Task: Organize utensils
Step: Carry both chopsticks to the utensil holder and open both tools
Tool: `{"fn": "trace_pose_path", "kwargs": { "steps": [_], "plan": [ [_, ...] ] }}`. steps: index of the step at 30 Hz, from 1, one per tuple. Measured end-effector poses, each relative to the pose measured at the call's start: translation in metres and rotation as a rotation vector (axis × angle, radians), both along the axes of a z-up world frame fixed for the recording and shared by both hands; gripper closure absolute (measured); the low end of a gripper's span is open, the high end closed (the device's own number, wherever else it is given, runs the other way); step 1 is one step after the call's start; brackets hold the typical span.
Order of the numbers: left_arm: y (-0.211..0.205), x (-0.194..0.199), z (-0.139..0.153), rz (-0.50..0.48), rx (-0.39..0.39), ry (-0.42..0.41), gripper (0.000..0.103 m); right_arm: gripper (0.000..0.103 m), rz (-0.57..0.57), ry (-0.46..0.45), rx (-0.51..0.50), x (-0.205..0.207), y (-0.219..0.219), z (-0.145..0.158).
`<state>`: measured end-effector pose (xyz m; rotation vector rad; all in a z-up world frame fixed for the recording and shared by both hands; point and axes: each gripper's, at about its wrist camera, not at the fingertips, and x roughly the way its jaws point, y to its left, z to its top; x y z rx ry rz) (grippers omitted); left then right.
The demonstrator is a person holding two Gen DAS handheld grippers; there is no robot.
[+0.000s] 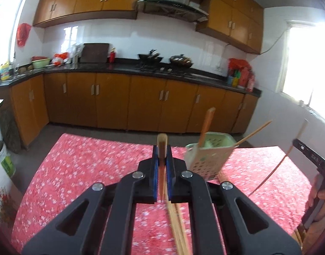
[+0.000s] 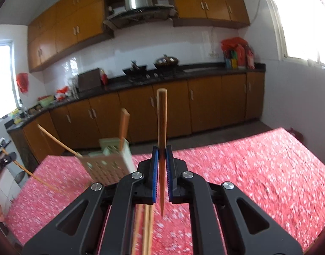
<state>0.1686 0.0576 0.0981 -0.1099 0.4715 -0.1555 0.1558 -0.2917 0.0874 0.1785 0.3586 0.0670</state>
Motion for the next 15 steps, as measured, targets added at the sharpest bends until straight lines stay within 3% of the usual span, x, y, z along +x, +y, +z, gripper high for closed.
{"fn": "trace_pose_path", "kwargs": {
  "steps": [9,15],
  "plan": [
    [-0.055,0.011,0.066,-0.081,-0.029,-0.160,0.096,0.095,0.076,-0.186,0.041,0.009,0.028,0.062],
    [-0.081,0.042,0.102,-0.022,-0.068,-0.284,0.096,0.095,0.059,-0.286,0.061,0.039,0.043,0.075]
  ]
}}
